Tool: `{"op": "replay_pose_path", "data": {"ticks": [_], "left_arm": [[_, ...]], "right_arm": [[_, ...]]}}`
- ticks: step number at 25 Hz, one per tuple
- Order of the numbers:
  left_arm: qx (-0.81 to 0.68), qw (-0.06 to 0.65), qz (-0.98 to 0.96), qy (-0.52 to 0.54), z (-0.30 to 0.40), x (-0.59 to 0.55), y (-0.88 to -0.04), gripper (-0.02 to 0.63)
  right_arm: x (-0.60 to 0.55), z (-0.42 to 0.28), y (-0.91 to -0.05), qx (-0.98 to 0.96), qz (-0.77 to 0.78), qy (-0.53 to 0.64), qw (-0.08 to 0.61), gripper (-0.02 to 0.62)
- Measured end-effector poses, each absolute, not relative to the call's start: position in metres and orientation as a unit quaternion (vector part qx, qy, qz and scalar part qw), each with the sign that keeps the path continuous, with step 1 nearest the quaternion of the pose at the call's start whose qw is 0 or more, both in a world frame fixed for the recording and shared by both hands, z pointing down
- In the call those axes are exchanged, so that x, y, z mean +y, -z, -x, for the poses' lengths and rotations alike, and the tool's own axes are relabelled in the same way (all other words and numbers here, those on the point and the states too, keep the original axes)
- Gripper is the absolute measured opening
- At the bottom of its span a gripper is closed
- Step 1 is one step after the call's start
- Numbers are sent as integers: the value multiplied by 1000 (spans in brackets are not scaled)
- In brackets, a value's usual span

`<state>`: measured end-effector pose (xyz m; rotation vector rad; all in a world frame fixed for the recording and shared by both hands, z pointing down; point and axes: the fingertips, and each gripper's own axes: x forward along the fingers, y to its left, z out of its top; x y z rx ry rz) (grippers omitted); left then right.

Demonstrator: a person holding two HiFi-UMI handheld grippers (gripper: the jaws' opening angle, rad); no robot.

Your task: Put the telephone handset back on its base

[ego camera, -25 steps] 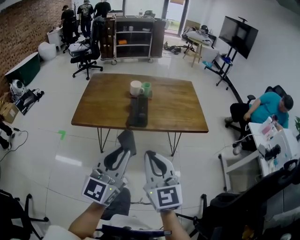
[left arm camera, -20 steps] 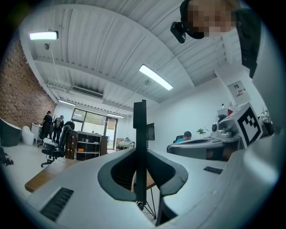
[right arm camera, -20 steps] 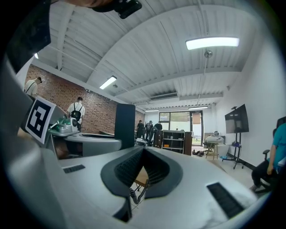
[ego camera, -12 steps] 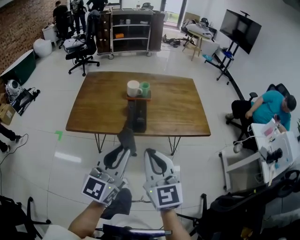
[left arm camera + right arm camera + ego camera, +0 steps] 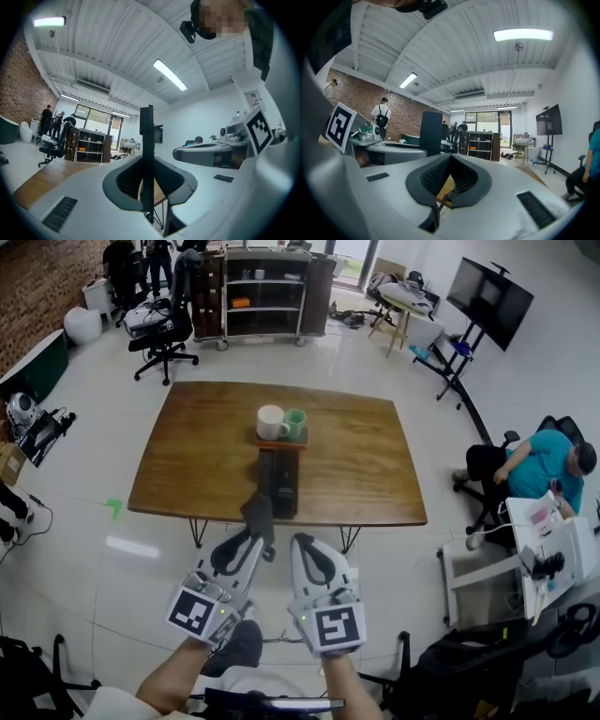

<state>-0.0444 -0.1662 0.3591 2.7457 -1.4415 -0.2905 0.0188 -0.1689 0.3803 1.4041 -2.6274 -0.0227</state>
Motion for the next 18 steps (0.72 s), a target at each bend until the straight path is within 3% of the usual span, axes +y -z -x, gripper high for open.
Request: {"op": "replay_pose_path", "data": {"ticks": [18], "left_arm": [[-430,68,-898,64,63,-267,-395,63]], "right_arm": [[-264,12,-388,-877,-470,-4,100,0]]}}
